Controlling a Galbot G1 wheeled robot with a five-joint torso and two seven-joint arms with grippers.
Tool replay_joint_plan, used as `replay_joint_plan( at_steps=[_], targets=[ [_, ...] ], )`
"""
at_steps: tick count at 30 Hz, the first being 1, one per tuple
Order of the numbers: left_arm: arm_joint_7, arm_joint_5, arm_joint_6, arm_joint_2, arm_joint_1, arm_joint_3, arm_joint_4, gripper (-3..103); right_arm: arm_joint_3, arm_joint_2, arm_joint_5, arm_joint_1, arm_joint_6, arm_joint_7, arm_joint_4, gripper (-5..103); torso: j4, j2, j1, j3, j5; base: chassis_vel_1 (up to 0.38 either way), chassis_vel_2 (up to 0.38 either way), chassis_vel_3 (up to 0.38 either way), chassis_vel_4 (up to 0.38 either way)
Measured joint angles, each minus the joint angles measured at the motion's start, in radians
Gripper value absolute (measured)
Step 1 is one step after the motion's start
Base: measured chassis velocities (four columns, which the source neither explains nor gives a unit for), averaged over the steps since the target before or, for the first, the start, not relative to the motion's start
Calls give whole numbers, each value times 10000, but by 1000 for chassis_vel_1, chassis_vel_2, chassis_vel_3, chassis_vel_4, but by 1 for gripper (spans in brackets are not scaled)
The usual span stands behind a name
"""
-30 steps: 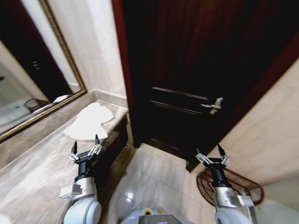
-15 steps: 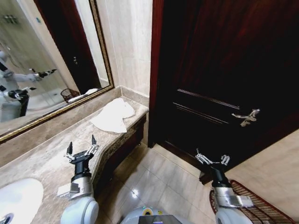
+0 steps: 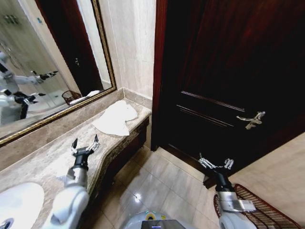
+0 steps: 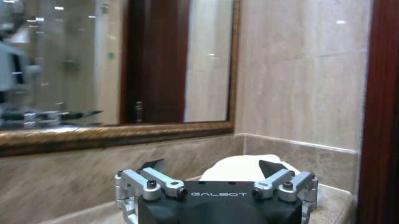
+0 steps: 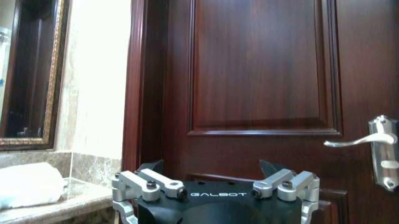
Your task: Discard the used towel into the hamper.
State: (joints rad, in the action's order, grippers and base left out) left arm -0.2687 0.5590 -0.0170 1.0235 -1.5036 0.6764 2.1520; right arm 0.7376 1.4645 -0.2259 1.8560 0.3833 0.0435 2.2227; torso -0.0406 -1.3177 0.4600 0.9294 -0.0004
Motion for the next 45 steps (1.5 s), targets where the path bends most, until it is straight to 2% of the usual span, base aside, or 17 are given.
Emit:
replay_joint_plan(
  at_steps=[2, 5, 8, 9, 13, 15, 17, 19, 20, 22, 30, 33, 34, 37, 40, 43, 45],
  targets=[
    [246, 790, -75, -1072, 558, -53, -640, 97, -13, 7, 0, -20, -3, 14, -113, 100, 0, 0, 0, 0, 1, 0, 0, 0, 0],
    [474, 1239, -67, -1613, 889, -183, -1055, 97, -48, 5, 13, -55, -7, 25, -204, 100, -2, 0, 0, 0, -1, 0, 0, 0, 0],
    [1063, 2321, 19, -2535, 1696, -659, -1908, 97, -126, -10, 77, -160, -34, 35, -393, 100, -1, 0, 0, 1, -1, 0, 0, 0, 0],
    [1063, 2321, 19, -2535, 1696, -659, -1908, 97, -126, -10, 77, -160, -34, 35, -393, 100, -1, 0, 0, 1, -1, 0, 0, 0, 0],
    [1846, 3127, 288, -3354, 2304, -948, -2897, 97, -345, -180, 125, -342, -157, 37, -600, 100, 3, 0, 0, 1, -1, 0, 0, 0, 0],
    [1943, 3325, 345, -3519, 2330, -939, -3158, 97, -520, -335, 134, -493, -260, 24, -695, 100, 3, 0, 0, 1, 1, 0, 0, 0, 0],
    [2194, 3683, 496, -3779, 2688, -1216, -3778, 97, -839, -626, 171, -764, -422, -27, -867, 100, -16, 0, 0, 1, 9, 0, 0, 0, 0],
    [2282, 3738, 573, -3816, 2951, -1485, -4014, 97, -861, -650, 177, -782, -435, -31, -884, 100, -17, 0, -1, 0, 6, 0, 0, 0, 0],
    [2406, 3770, 659, -3843, 3413, -1908, -4370, 97, -863, -678, 180, -786, -438, -38, -907, 100, -10, 0, 0, 1, -2, 0, 0, 0, 0],
    [2561, 3776, 856, -3829, 4355, -2651, -4938, 97, -802, -685, 179, -764, -437, -40, -934, 100, 3, 0, 0, 1, 4, 0, 0, 0, 0],
    [2808, 3680, 1062, -3657, 5636, -3834, -5689, 97, -620, -643, 131, -704, -384, -32, -974, 100, -3, 0, 0, 0, 6, 0, 0, 0, 0],
    [2868, 3669, 1096, -3458, 6894, -5228, -6444, 97, -560, -600, 127, -717, -369, -28, -1003, 100, -3, 0, 0, 0, 3, 0, 0, 0, 0],
    [2868, 3669, 1096, -3458, 6894, -5228, -6444, 97, -560, -600, 127, -717, -369, -28, -1003, 100, -3, 0, 0, 0, 3, 0, 0, 0, 0],
    [2896, 3738, 1111, -3252, 8018, -6400, -7062, 97, -515, -564, 129, -737, -368, -27, -1032, 100, -1, 1, 0, 0, 4, 0, 0, 0, 0],
    [2896, 3751, 1112, -3104, 8633, -6957, -7475, 97, -469, -548, 126, -742, -354, -27, -1069, 100, 0, 1, 0, 0, 5, 0, 0, 0, 0],
    [2752, 3808, 1018, -2556, 9844, -7941, -8482, 97, -371, -519, 69, -741, -278, -26, -1145, 100, -1, 1, 1, 1, 3, 0, 0, 0, 0],
    [2703, 3821, 977, -2434, 10071, -8118, -8691, 97, -348, -517, 45, -739, -265, -25, -1158, 100, 0, 1, 0, 1, 4, 0, 0, 0, 0]
  ],
)
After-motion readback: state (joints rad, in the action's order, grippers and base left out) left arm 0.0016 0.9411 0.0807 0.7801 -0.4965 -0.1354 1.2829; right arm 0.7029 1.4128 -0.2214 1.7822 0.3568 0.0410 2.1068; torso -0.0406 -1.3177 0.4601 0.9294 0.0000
